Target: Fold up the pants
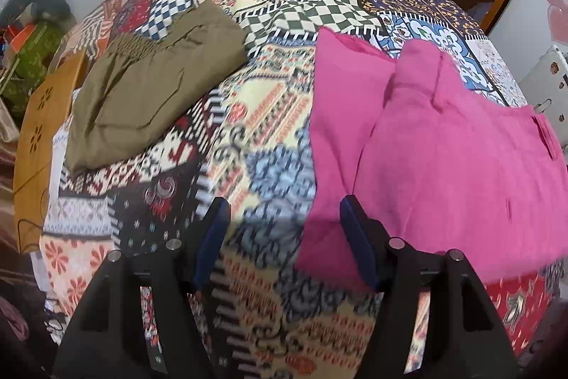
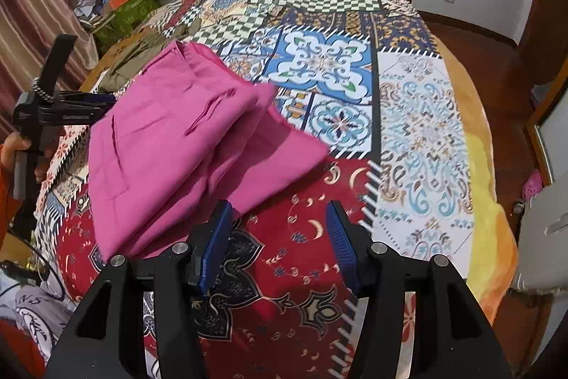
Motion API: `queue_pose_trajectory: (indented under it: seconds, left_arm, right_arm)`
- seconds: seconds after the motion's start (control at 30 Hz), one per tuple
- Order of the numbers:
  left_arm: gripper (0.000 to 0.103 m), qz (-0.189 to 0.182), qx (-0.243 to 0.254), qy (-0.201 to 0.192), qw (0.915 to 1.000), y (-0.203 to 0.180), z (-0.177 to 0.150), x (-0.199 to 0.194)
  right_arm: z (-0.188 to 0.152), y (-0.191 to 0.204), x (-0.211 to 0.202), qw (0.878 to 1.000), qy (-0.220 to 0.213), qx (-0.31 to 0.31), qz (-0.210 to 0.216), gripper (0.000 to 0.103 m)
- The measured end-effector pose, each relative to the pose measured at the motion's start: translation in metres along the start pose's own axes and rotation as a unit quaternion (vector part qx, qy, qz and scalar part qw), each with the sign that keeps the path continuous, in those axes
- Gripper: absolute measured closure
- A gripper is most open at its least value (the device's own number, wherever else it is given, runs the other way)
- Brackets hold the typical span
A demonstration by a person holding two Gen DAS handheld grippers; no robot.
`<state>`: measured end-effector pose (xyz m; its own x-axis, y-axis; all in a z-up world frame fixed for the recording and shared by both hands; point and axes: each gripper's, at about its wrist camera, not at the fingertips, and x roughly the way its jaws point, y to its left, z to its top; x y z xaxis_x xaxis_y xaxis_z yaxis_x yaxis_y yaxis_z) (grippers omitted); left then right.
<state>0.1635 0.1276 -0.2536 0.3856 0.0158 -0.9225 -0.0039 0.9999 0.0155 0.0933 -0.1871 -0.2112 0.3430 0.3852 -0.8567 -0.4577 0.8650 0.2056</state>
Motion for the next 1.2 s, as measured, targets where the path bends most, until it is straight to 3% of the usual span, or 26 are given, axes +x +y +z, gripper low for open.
queue_pose_trajectory:
  seconds: [0.2, 0.43, 0.67, 0.87, 1.03, 1.2]
  left_arm:
    - [0.038, -0.008, -0.023, -0.009, 0.9997, 0.006, -0.029, -0.011]
    - [0.038, -0.006, -0.025, -0.004, 0.9997, 0.006, -0.033, -0.014]
    - [0.039, -0.006, -0.015, -0.011, 0.9998, 0.007, -0.011, -0.014]
    - [0.043, -0.040, -0.008, -0.004, 0.9991, 0.001, 0.022, 0.009]
    - [0.060, -0.084, 0.014, -0.006, 0.9964, -0.003, 0.037, 0.019]
    - [0.089, -0.089, 0.037, -0.013, 0.9952, -0.009, 0.036, 0.017]
  right_arm:
    - [0.006, 0.001, 0.011, 1.000, 0.001, -0.011, -0.007, 0.049]
    - [0.016, -0.001, 0.027, 1.000, 0.000, -0.025, 0.000, 0.049]
    - [0.019, -0.009, 0.032, 1.000, 0.002, -0.014, 0.017, 0.050]
    - [0.015, -0.010, 0.031, 0.999, 0.001, 0.008, 0.046, 0.066]
    - [0.019, -0.007, 0.033, 0.999, 0.001, 0.000, 0.040, 0.079]
    - [0.025, -0.008, 0.037, 0.999, -0.002, -0.013, 0.034, 0.085]
